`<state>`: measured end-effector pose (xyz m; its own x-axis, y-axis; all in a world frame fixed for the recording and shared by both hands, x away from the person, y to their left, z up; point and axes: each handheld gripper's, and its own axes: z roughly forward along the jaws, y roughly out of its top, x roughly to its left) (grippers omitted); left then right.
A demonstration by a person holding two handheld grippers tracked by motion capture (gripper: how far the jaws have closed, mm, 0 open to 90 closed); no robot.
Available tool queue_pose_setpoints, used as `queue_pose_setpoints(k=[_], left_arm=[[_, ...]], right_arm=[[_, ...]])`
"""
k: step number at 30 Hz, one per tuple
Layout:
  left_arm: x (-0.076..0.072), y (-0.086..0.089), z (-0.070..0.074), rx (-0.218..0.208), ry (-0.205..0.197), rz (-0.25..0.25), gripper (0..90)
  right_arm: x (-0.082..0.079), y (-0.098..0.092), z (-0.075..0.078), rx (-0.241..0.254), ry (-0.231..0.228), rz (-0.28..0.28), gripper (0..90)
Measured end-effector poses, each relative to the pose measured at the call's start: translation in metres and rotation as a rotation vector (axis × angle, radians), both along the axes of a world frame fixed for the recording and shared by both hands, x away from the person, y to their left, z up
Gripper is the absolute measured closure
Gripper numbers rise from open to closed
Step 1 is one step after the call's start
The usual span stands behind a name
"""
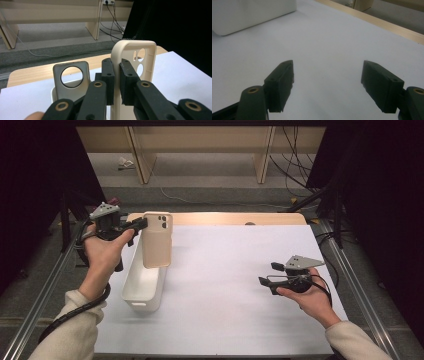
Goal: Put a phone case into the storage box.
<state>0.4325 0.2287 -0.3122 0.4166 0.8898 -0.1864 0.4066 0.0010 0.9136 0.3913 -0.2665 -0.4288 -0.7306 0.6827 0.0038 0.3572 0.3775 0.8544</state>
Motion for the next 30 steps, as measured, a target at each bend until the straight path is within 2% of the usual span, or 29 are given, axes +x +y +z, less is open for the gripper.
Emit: queue_pose_setpoints(k=[19, 30], left_arm=[[0.017, 0.014, -0.006, 0.008, -0.006, 0.030, 83.2], [0.019, 0.018, 0.001, 0.029, -0.011, 0.039, 83.2]], right_arm=[[-0.001, 0.000, 0.001, 0.013, -0.008, -0.011, 24.6], [-0.001, 0.000, 0.001, 0.015, -0.010, -0.012, 24.4]])
